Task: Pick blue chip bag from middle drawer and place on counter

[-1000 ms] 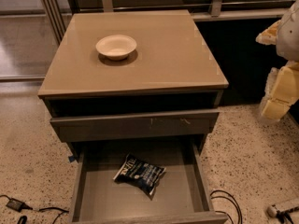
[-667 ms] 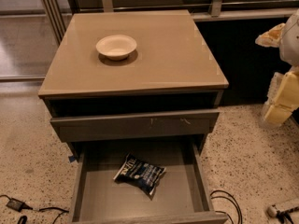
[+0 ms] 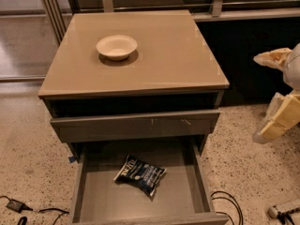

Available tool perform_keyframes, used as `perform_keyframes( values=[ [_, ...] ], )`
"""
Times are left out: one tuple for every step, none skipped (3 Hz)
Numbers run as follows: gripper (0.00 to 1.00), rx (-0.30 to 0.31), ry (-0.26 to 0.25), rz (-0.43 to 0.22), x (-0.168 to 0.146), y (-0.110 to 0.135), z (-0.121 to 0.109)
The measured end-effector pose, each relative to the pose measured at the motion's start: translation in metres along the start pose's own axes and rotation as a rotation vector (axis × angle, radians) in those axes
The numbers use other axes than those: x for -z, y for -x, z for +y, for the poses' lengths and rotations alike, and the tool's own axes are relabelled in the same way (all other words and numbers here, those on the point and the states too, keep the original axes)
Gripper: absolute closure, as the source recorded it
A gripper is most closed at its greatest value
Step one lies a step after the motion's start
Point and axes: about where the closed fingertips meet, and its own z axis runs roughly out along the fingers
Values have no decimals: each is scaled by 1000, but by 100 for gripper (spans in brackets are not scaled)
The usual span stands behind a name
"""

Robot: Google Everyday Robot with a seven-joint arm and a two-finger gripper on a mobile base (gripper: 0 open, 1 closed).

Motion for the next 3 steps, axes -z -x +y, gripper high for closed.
perform_keyframes(
  values=[
    [0, -19, 37, -95, -46, 9, 16],
    [0, -19, 101, -130, -120, 22, 42],
    [0, -45, 154, -110, -156, 17, 55]
  ],
)
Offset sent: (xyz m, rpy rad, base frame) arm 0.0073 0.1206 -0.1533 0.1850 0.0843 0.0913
